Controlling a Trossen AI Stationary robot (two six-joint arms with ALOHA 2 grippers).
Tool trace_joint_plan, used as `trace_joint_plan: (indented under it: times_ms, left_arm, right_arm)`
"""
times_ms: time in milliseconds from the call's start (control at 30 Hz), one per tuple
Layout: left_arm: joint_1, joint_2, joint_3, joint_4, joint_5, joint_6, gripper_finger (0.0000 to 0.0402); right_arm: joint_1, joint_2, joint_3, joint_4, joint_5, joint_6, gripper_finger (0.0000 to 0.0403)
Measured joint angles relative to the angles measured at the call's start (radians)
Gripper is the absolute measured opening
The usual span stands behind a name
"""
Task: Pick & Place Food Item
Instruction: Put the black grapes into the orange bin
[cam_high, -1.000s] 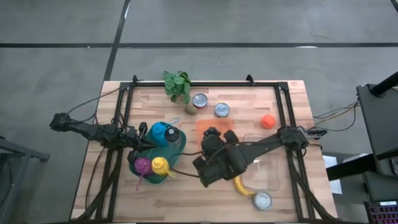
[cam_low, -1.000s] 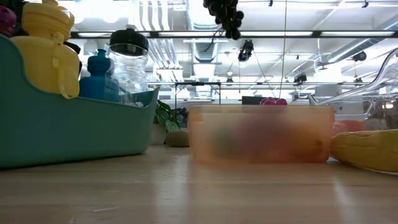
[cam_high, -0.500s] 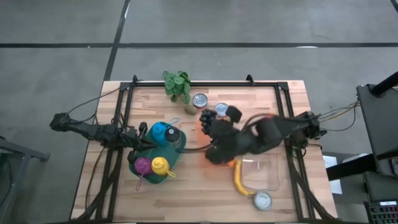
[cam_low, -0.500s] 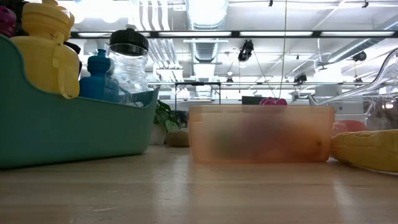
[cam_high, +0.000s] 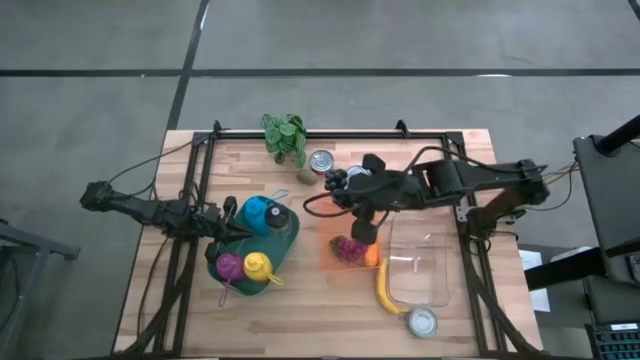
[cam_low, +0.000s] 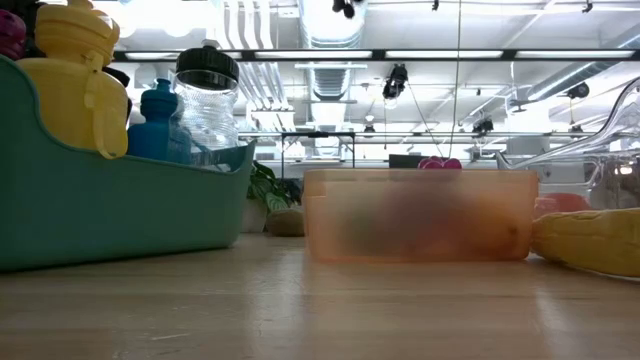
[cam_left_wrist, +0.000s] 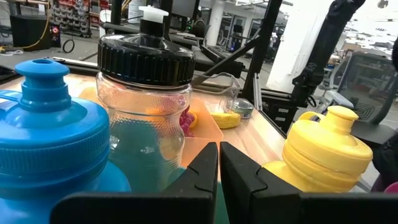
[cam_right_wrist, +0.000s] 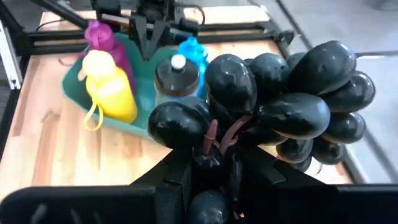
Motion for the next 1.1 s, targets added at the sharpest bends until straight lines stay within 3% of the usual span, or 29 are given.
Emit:
trace_joint_plan:
  times_ms: [200, 400, 800, 1100]
  left_arm:
    - [0.000, 0.000, 0.000, 0.000, 0.000, 0.000, 0.0022]
    - [0.000, 0.000, 0.000, 0.000, 0.000, 0.000, 0.0022]
    - [0.000, 0.000, 0.000, 0.000, 0.000, 0.000, 0.0022]
    - [0.000, 0.002, 0.000, 0.000, 0.000, 0.000, 0.0022]
  right_arm:
    - [-0.061, -0.145, -0.337, 0.260, -0.148, 0.047, 0.0086]
    - [-0.094, -0.198, -0.590, 0.374, -0.164, 0.145, 0.0086]
    - [-0.119, -0.187, -0.878, 0.598, -0.212, 0.369, 0.0086]
    - [-0.159, -0.161, -0.993, 0.781, -0.222, 0.473, 0.0098]
